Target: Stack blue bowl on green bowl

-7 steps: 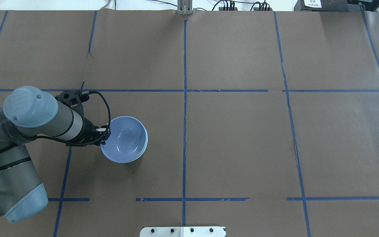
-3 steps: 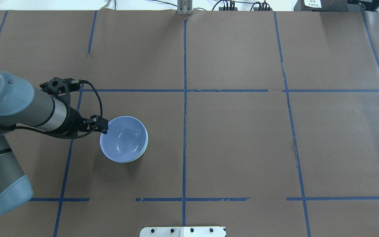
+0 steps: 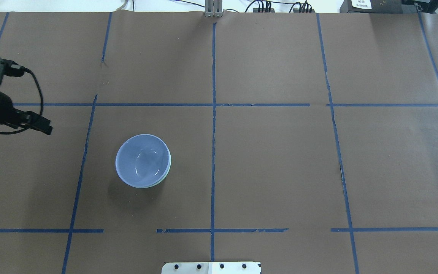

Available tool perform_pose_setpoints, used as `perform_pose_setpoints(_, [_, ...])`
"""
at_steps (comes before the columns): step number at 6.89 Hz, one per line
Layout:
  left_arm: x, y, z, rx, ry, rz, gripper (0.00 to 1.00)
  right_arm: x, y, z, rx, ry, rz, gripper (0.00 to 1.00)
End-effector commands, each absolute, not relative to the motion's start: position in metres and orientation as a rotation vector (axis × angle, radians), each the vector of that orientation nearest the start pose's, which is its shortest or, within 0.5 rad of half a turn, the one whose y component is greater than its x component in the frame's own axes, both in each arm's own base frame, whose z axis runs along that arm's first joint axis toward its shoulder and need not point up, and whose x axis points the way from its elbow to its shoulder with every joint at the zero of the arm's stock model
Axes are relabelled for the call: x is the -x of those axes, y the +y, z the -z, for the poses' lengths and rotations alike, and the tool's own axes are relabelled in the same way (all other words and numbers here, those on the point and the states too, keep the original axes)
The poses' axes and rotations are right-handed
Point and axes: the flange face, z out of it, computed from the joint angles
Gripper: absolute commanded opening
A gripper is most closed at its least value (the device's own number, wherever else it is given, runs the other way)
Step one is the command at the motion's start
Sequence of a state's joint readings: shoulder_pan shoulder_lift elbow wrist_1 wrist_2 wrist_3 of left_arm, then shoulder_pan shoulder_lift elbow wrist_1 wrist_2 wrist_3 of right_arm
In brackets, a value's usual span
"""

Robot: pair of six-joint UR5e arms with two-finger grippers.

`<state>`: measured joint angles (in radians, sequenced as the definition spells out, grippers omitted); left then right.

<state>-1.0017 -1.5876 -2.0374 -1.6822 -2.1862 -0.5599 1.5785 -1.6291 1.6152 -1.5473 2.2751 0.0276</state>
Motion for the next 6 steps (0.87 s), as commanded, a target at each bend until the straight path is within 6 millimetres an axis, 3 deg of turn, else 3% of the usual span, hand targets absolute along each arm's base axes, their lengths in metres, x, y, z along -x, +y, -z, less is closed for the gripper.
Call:
perform_pose_setpoints(1, [-0.075, -0.454, -0.506, -0.201, 0.689, -0.336, 1.0, -0.072, -0.467, -0.667, -0.003, -0.704, -0.03, 1.0])
perform_pose_setpoints(2, [-0.026, -0.452, -0.555, -0.178, 0.655, -0.348, 1.0, -0.072, -0.467, -0.667, -0.003, -0.704, -0.03, 1.0])
perform_pose_setpoints(3, [0.02, -0.438, -0.597, -0.146, 0.652, -0.293, 1.0, -0.072, -0.467, -0.667, -0.002, -0.704, -0.031, 1.0])
perform_pose_setpoints(4, [0.049, -0.419, -0.63, -0.108, 0.699, -0.211, 1.0, -0.072, -0.467, -0.667, -0.002, -0.706, -0.031, 1.0])
perform_pose_setpoints(6, [0.057, -0.406, -0.645, -0.09, 0.707, -0.218, 1.0, -0.072, -0.467, -0.667, -0.003, -0.704, -0.03, 1.0])
